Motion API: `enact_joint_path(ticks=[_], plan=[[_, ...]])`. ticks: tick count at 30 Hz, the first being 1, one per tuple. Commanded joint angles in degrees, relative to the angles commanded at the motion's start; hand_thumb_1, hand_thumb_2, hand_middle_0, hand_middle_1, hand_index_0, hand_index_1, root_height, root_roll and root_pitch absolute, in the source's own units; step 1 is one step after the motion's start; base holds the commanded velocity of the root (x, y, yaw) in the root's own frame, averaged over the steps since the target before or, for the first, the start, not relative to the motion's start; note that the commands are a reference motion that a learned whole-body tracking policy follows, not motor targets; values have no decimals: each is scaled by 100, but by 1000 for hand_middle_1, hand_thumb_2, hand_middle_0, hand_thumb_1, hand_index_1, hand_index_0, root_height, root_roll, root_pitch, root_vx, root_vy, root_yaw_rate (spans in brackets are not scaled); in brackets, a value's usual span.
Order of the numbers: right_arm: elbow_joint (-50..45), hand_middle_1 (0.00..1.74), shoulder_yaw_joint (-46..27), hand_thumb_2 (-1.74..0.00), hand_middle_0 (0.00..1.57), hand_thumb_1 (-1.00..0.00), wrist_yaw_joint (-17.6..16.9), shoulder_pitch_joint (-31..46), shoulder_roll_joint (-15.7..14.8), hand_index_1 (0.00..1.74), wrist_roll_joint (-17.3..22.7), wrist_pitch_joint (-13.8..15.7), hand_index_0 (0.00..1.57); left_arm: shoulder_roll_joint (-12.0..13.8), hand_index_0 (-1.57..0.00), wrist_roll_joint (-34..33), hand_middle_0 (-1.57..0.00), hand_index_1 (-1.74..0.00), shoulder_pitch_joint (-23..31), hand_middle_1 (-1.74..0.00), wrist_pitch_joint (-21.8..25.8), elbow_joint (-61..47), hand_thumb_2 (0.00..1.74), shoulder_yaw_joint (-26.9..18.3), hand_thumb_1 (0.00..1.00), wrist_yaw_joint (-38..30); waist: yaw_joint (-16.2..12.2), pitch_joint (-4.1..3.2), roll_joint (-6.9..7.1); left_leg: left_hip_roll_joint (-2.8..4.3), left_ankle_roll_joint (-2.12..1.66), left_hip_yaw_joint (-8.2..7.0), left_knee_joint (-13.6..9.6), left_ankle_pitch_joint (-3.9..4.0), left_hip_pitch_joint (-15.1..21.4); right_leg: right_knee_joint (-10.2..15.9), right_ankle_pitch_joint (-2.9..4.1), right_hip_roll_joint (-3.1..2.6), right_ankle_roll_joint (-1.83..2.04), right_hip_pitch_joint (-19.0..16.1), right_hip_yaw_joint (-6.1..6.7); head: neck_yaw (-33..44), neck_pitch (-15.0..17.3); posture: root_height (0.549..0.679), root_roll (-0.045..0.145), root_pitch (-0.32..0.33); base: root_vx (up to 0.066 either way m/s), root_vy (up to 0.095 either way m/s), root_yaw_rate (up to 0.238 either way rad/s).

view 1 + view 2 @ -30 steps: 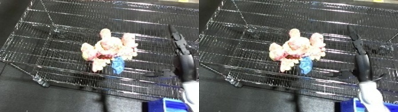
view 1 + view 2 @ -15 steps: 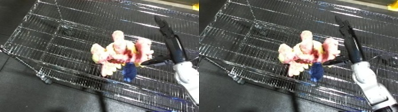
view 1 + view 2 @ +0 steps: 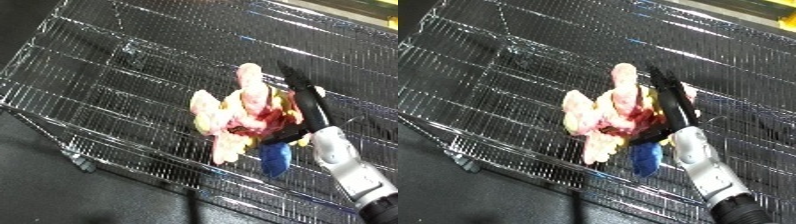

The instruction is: Pick up the object and place it into the box

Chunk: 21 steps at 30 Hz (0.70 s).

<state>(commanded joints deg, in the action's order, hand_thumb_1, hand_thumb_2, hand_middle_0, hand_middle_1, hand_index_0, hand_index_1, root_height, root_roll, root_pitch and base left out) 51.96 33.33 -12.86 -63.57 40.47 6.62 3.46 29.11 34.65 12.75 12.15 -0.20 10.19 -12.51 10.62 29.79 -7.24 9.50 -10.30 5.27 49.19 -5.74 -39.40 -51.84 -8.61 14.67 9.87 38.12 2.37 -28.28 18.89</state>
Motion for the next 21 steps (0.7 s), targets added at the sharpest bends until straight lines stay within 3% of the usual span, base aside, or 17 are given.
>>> enact_joint_path(ticks=[9, 14, 21], plan=[[890, 0, 130, 0, 0, 0, 271, 103, -482, 0, -330, -260, 0, -119, -1570, -75, -1570, -1740, 36, -1740, -33, 1, 1740, 39, 1000, -40, 70, 0, -41, 29, -3, 11, -11, -2, 84, 10, -16, -3, -14, -111, -22, -66, 140, 584, 1, -55, 6, 12, 8], [1026, 435, 52, -435, 393, -250, 381, 188, -635, 435, -205, -351, 393, -187, -1570, -79, -1570, -1740, 12, -1740, -61, 18, 1740, 3, 1000, -34, 52, 0, -26, 52, -4, -8, -26, 6, 162, 14, -28, -7, -21, -193, -14, -72, 216, 585, 2, -66, 9, 4, -14], [1039, 1044, -112, -1044, 942, -600, 425, 289, -604, 1044, 43, -364, 942, -216, -1570, -7, -1570, -1740, -12, -1740, -93, 59, 1740, -7, 1000, 2, 16, 0, -20, 70, -1, -40, -108, 35, 311, 65, -57, 9, -19, -319, -9, -156, 288, 587, 6, -78, 4, 2, -19]])
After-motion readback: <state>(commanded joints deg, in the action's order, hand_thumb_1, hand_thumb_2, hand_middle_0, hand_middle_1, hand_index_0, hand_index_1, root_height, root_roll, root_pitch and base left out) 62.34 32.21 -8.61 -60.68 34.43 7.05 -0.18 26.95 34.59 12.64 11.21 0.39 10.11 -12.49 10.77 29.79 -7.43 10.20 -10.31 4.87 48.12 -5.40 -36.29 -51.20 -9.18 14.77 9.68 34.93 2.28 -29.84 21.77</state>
